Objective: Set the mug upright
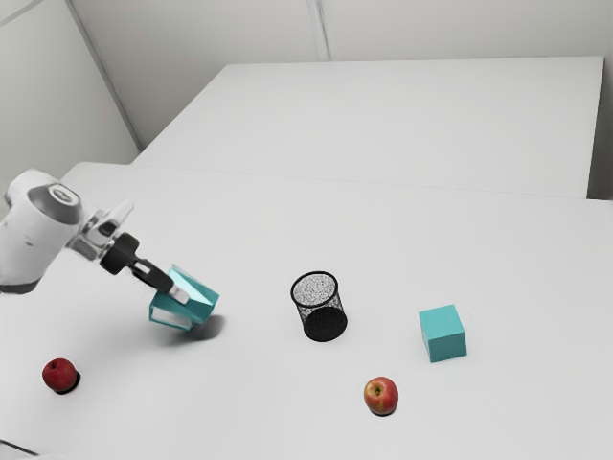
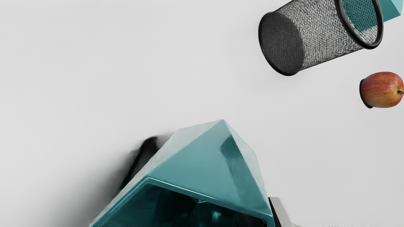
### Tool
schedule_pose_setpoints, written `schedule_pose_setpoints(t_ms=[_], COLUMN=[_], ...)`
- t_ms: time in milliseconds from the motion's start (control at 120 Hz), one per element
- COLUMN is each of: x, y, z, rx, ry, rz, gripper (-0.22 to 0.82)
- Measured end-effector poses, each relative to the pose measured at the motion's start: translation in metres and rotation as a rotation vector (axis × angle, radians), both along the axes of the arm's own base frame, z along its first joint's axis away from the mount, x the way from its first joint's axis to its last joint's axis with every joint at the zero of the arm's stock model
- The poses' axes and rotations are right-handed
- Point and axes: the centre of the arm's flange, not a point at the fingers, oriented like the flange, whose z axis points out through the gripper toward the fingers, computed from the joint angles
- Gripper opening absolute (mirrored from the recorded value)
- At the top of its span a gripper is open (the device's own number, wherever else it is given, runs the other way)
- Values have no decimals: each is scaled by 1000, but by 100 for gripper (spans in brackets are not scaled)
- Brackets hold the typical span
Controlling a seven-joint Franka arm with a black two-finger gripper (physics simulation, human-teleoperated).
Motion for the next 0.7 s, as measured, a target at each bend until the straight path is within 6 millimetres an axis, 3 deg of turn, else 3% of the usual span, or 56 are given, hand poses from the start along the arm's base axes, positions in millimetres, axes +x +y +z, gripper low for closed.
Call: schedule_pose_setpoints(t_ms=[117,700], x=[15,46], y=[-34,-113], z=[8,18], rx=[143,653], ry=[-5,-19], rz=[-107,-220], gripper=[-15,-15])
